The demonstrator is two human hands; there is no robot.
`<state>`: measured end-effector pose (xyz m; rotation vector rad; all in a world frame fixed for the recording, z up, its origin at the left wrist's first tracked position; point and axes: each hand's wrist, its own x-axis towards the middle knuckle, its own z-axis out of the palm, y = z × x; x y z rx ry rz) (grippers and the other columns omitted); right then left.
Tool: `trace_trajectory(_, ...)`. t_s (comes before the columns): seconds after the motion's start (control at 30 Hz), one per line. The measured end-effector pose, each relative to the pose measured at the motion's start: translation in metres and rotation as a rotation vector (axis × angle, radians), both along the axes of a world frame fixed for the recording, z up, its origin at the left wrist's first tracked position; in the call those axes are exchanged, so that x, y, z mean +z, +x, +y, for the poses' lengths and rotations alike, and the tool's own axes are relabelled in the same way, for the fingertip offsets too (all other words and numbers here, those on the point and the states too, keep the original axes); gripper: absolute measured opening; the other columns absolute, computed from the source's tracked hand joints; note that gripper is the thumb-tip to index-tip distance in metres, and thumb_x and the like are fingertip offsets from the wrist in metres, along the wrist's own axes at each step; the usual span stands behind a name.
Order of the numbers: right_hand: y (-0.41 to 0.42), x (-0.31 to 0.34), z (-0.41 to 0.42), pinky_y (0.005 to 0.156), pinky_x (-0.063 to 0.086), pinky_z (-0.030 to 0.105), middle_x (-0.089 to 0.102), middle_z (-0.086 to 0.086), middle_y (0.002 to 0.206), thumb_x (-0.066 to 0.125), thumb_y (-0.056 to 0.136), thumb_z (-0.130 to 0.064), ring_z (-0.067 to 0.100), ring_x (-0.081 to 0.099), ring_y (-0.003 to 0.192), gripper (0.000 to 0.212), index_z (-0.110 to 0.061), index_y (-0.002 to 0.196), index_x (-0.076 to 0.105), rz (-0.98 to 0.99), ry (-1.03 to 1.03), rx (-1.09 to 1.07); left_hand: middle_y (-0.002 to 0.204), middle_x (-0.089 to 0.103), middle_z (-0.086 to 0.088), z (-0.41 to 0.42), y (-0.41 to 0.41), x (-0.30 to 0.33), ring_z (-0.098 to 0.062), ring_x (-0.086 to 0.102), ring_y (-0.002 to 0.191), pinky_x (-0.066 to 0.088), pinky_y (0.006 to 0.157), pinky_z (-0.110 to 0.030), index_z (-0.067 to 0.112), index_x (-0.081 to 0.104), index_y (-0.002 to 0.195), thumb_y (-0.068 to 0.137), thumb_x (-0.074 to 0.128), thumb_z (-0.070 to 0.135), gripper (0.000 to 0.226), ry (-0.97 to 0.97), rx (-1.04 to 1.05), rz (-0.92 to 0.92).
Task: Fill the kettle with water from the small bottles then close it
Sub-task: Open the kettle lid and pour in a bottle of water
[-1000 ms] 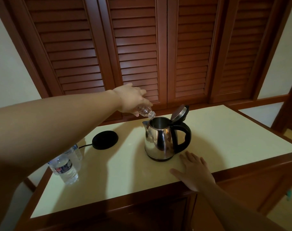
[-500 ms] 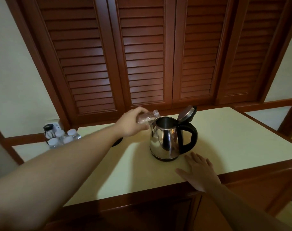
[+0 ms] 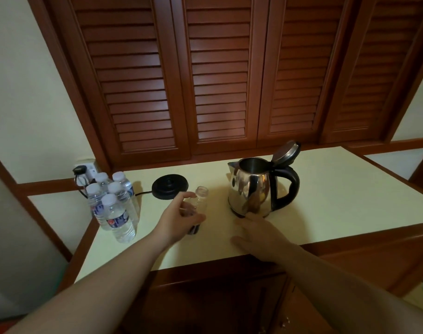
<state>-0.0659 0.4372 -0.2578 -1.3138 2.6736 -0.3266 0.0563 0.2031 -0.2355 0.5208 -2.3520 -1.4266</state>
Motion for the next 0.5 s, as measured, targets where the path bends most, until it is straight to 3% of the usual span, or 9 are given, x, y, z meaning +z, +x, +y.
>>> trace_trajectory(0.1, 0.002, -0.003, -0.015, 0.096, 0.048, 0.038, 0.048, 0.0, 0.122, 0.05, 0.099, -0.057, 0.02, 0.05, 0.112, 0.051, -0.021, 0.135, 0.056, -0.019, 0.056, 0.011, 0.103, 0.066, 0.003, -0.005, 0.008, -0.007, -0.017, 0.068, 0.092, 0.062, 0.077, -0.035, 0.04, 0.056, 0.126, 0.081, 0.086, 0.029, 0.055, -0.046, -0.004, -0.015)
trace_trajectory(0.27, 0.01, -0.001, -0.025, 0.095, 0.045, 0.035, 0.051, 0.001, 0.119, 0.046, 0.107, -0.04, 0.019, 0.051, 0.111, 0.034, -0.014, 0.123, 0.059, -0.026, -0.005, 0.01, 0.102, 0.066, 0.0, -0.008, 0.022, -0.004, -0.009, 0.067, 0.077, 0.053, 0.067, -0.012, 0.037, 0.057, 0.127, 0.084, 0.084, 0.025, 0.052, -0.12, -0.052, 0.009)
trace_trajectory(0.4, 0.018, 0.012, -0.037, 0.074, 0.041, 0.021, 0.054, -0.009, 0.098, 0.058, 0.102, -0.041, 0.006, 0.053, 0.085, 0.025, -0.019, 0.115, 0.063, -0.18, -0.483, -0.141, 0.099, 0.065, 0.001, -0.011, 0.024, -0.005, -0.013, 0.064, 0.078, 0.052, 0.068, -0.013, 0.039, 0.059, 0.126, 0.082, 0.085, 0.028, 0.052, -0.174, -0.088, 0.015)
trace_trajectory(0.5, 0.024, 0.033, -0.047, 0.072, 0.04, 0.016, 0.058, -0.01, 0.095, 0.059, 0.102, -0.04, 0.004, 0.056, 0.085, 0.024, -0.022, 0.117, 0.065, -0.197, -0.629, -0.111, 0.101, 0.065, 0.001, -0.014, 0.023, -0.008, -0.014, 0.065, 0.078, 0.057, 0.075, -0.027, 0.044, 0.06, 0.125, 0.08, 0.086, 0.034, 0.054, -0.193, -0.128, 0.006)
